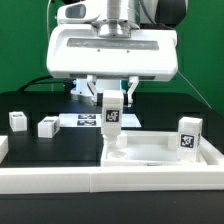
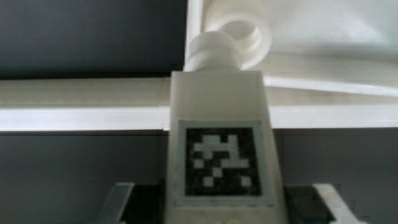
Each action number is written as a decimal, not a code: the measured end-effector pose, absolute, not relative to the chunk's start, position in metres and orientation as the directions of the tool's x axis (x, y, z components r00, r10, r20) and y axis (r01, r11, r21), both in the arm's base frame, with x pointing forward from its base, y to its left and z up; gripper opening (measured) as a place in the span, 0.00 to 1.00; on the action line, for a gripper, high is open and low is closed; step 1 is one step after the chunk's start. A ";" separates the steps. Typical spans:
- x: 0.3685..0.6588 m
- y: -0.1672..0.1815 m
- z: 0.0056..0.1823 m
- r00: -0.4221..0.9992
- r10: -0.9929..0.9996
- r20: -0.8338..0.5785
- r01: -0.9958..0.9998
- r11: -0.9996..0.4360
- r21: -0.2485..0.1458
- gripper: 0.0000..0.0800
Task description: Assemble square table
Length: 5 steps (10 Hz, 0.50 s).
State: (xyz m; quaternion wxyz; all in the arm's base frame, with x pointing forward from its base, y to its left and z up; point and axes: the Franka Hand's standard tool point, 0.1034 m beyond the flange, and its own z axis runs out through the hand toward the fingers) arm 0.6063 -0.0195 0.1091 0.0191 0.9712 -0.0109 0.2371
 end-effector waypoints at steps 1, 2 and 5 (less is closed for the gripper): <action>0.608 -0.019 0.107 0.887 -0.010 0.461 -0.029 -0.999 0.033 0.36; 0.608 -0.018 0.106 0.887 -0.009 0.461 -0.027 -0.999 0.033 0.36; 0.608 -0.017 0.105 0.873 -0.005 0.487 -0.029 -0.999 0.042 0.36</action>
Offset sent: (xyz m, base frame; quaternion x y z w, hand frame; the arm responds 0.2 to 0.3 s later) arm 0.0000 0.0000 0.0000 0.0000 0.0000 0.0000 1.0000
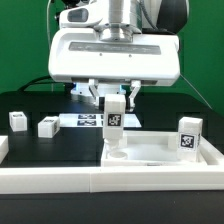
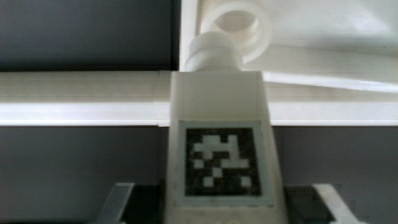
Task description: Assemble square table
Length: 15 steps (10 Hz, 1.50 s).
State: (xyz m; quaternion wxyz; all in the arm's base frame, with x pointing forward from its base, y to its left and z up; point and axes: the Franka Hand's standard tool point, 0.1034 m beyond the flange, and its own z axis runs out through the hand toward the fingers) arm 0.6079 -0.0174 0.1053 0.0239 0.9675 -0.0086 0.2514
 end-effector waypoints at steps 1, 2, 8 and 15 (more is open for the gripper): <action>0.608 -0.017 0.105 0.874 -0.004 0.487 -0.029 -0.999 0.042 0.36; 0.608 -0.015 0.104 0.866 -0.004 0.500 -0.030 -0.999 0.044 0.36; 0.607 -0.009 0.097 0.853 0.011 0.523 -0.021 -0.998 0.054 0.36; 0.603 -0.006 0.086 0.857 0.019 0.516 -0.013 -0.998 0.060 0.36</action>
Offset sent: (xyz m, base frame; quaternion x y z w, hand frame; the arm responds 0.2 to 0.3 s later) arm 0.0020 0.0096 -0.0001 -0.0027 0.0054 0.0168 0.9998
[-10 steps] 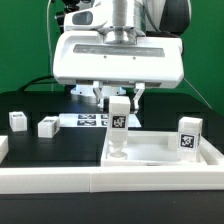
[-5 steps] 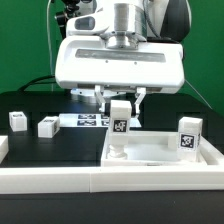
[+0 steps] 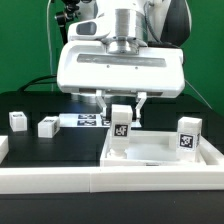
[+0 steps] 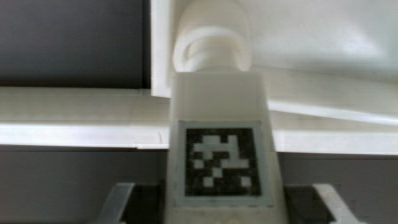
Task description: Assemble square table
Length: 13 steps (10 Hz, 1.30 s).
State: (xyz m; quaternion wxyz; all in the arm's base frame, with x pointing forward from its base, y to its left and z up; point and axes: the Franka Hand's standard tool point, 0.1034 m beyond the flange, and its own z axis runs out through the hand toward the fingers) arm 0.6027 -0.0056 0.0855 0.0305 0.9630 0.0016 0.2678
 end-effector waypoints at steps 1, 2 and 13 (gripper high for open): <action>0.602 -0.004 0.082 0.857 0.022 0.514 -0.011 -0.998 0.062 0.36; 0.602 -0.004 0.081 0.854 0.024 0.519 -0.010 -0.998 0.064 0.36; 0.602 -0.002 0.077 0.842 0.032 0.539 -0.008 -0.997 0.072 0.80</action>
Offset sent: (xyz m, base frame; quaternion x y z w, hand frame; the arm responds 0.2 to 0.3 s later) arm -0.0061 0.0053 -0.0129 -0.0038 0.0180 0.0065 0.9998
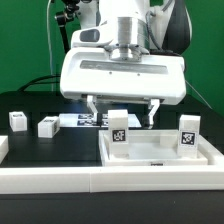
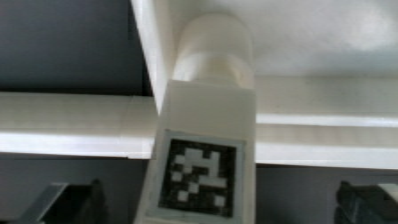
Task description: Assemble square table
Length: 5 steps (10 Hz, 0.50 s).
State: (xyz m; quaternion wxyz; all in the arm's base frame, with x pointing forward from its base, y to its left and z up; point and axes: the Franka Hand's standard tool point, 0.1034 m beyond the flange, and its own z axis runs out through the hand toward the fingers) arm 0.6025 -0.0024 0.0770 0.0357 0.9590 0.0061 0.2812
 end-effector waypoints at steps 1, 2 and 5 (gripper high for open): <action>0.602 -0.002 0.077 0.842 0.032 0.539 -0.008 -0.997 0.072 0.81; 0.602 -0.004 0.077 0.844 0.033 0.535 -0.007 -0.997 0.072 0.81; 0.605 -0.014 0.092 0.861 0.020 0.507 -0.012 -0.998 0.061 0.81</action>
Offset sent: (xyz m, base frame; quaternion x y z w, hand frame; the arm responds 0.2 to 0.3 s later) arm 0.0014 -0.0087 0.0194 0.0175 -0.0163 -0.0096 0.9997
